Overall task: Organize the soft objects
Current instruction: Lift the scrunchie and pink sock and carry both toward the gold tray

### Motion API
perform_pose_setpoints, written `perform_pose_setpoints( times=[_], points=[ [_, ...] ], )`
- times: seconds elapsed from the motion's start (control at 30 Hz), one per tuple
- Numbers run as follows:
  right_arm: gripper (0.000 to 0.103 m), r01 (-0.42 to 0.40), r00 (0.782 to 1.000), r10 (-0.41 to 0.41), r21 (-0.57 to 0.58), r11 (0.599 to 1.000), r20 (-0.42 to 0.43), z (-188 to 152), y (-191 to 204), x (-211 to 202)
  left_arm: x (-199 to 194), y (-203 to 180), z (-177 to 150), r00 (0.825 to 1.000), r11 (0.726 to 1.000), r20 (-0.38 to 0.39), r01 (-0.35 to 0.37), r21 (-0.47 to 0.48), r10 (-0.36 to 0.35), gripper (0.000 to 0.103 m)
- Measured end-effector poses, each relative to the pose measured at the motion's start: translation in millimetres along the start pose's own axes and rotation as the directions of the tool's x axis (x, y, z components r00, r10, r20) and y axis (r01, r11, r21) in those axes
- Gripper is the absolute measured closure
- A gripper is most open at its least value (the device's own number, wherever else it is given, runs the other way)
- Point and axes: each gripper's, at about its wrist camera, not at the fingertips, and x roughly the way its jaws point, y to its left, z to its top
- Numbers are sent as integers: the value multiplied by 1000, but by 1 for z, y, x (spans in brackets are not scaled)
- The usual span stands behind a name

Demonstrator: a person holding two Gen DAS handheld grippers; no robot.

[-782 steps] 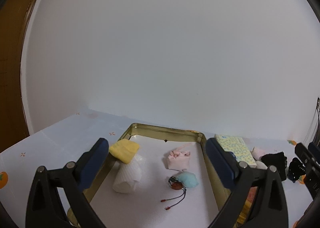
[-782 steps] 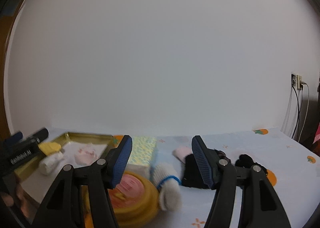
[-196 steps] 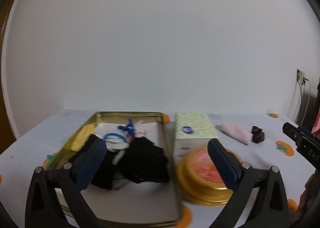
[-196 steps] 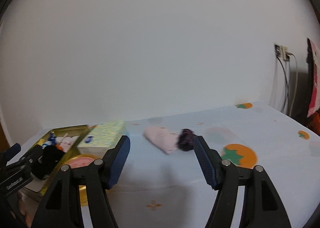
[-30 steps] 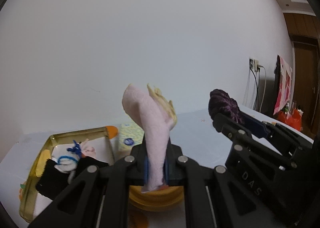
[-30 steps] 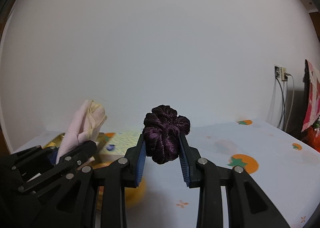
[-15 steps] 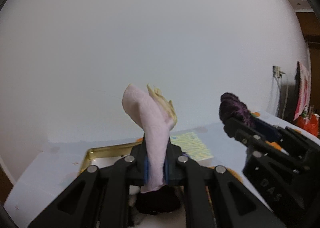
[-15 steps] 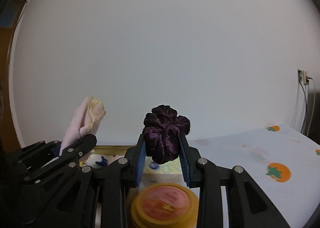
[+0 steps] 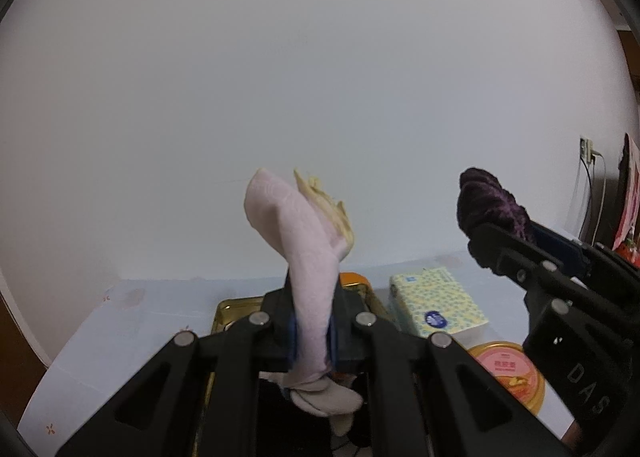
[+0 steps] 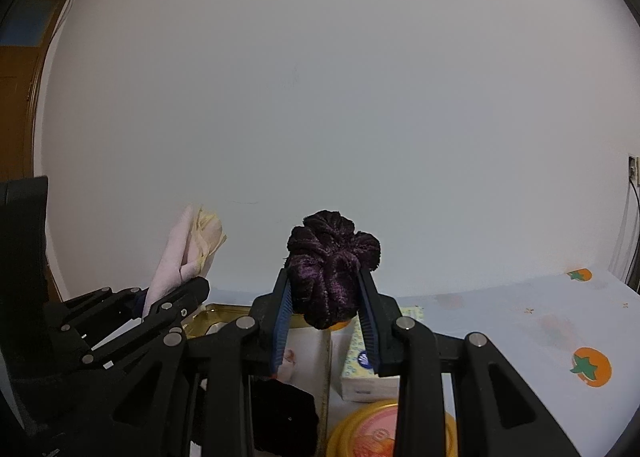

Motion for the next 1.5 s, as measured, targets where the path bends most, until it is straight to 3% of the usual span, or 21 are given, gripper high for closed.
perform_pose_setpoints(
  times=[0.57,0.97,1.2,1.5],
  points=[
    [69,-19,996,21,30,999,-82,19,-54,80,10,16,0,997,999,-60,-53,-12,52,94],
    [69,-25,983,33,49,998,-181,29,-79,139,33,24,-4,984,999,-169,-52,-18,48,94],
    [69,-20,966,30,43,999,-257,34,-98,175,45,25,-5,974,1000,-227,-20,-19,15,94],
    [69,-33,919,44,37,999,-391,29,-113,236,56,19,-12,953,1000,-302,2,0,-2,94]
  ],
)
